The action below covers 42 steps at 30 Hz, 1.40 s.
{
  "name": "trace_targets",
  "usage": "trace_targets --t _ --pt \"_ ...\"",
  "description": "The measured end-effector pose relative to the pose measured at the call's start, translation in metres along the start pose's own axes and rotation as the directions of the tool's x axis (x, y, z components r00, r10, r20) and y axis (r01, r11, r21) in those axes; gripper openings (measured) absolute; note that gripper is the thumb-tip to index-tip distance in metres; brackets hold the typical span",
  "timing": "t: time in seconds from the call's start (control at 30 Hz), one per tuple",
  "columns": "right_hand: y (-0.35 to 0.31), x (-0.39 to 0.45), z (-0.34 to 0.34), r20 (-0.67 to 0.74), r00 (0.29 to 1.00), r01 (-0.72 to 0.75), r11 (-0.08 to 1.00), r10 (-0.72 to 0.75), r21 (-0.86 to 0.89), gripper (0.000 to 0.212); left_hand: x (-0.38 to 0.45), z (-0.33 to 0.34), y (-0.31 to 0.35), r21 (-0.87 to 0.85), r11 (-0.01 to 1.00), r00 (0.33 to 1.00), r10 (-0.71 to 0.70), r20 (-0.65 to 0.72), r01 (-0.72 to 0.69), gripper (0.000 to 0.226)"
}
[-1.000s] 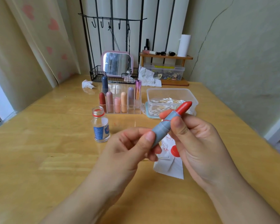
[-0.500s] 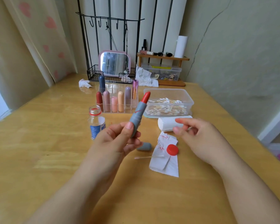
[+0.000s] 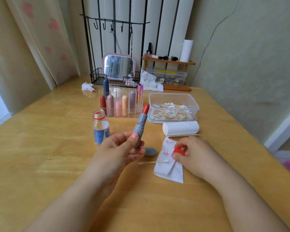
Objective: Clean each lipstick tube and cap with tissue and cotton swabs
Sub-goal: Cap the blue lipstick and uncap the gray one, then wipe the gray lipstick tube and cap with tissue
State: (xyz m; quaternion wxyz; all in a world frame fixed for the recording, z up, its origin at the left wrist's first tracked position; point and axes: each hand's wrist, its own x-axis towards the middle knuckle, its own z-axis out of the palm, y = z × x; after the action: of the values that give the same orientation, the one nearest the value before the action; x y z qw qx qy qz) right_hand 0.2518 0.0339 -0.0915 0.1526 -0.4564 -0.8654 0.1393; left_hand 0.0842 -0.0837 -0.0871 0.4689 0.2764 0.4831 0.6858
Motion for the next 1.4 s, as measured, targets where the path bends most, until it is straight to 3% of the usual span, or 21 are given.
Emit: trace_targets --t 0.13,0.3,0.43,0.57,0.67,0.77,0.9,0.97,1.07,1.13,1.23,1.33,1.4 --pt "0.008 0.002 -0.014 -0.138 0.988 -0.070 0.996 0.063 -0.047 0.016 0.001 -0.001 -0.001 0.020 1.000 1.000 -0.002 -0.021 0.002 0.021" --pt "0.016 0.002 -0.007 -0.048 0.992 -0.121 0.988 0.117 -0.098 0.021 0.001 0.000 -0.002 0.050 0.999 1.000 -0.006 -0.024 0.008 0.015" --pt "0.011 0.007 -0.005 -0.156 0.981 -0.114 0.994 0.112 -0.003 0.034 0.001 0.000 -0.002 0.065 0.998 1.000 -0.006 -0.014 0.007 0.016" --pt "0.008 0.012 0.007 -0.074 0.989 -0.135 0.988 0.129 -0.081 0.029 -0.001 0.001 -0.004 0.070 0.998 1.000 -0.003 0.003 0.003 0.017" --pt "0.008 0.012 0.007 -0.109 0.988 -0.098 0.993 0.106 0.070 0.013 -0.003 0.002 -0.003 0.055 0.998 1.000 -0.005 0.020 0.004 0.016" --pt "0.003 0.008 -0.007 -0.257 0.959 -0.051 0.965 0.119 0.259 0.011 -0.003 0.003 -0.002 0.019 1.000 0.999 0.001 0.034 -0.001 0.020" --pt "-0.011 -0.003 -0.029 -0.610 0.788 0.073 0.971 0.085 0.229 0.011 -0.006 0.006 0.000 -0.020 0.999 0.996 0.033 0.084 -0.031 0.031" --pt "-0.019 -0.007 -0.030 -0.638 0.761 0.086 0.958 0.115 0.275 0.015 -0.007 0.007 0.000 -0.033 0.999 0.994 0.045 0.099 -0.042 0.033" --pt "-0.021 -0.007 -0.023 -0.551 0.808 0.058 0.902 0.209 0.428 0.016 -0.007 0.008 0.000 -0.055 0.997 0.992 0.063 0.113 -0.057 0.031" --pt "-0.026 -0.007 -0.020 -0.416 0.865 0.050 0.774 0.282 0.631 0.016 -0.008 0.008 0.000 -0.057 0.996 0.989 0.081 0.121 -0.074 0.027" --pt "-0.043 -0.010 -0.018 -0.213 0.930 0.092 0.371 0.300 0.924 0.022 -0.008 0.009 0.000 -0.048 0.993 0.983 0.111 0.147 -0.105 0.031" --pt "-0.053 -0.015 -0.015 -0.113 0.982 0.111 0.020 0.151 0.994 0.021 -0.008 0.009 0.001 -0.082 0.990 0.984 0.123 0.132 -0.113 0.029" --pt "-0.056 -0.016 -0.013 -0.049 0.997 0.058 -0.156 0.060 0.986 0.026 -0.008 0.010 0.002 -0.109 0.987 0.985 0.127 0.115 -0.114 0.027"
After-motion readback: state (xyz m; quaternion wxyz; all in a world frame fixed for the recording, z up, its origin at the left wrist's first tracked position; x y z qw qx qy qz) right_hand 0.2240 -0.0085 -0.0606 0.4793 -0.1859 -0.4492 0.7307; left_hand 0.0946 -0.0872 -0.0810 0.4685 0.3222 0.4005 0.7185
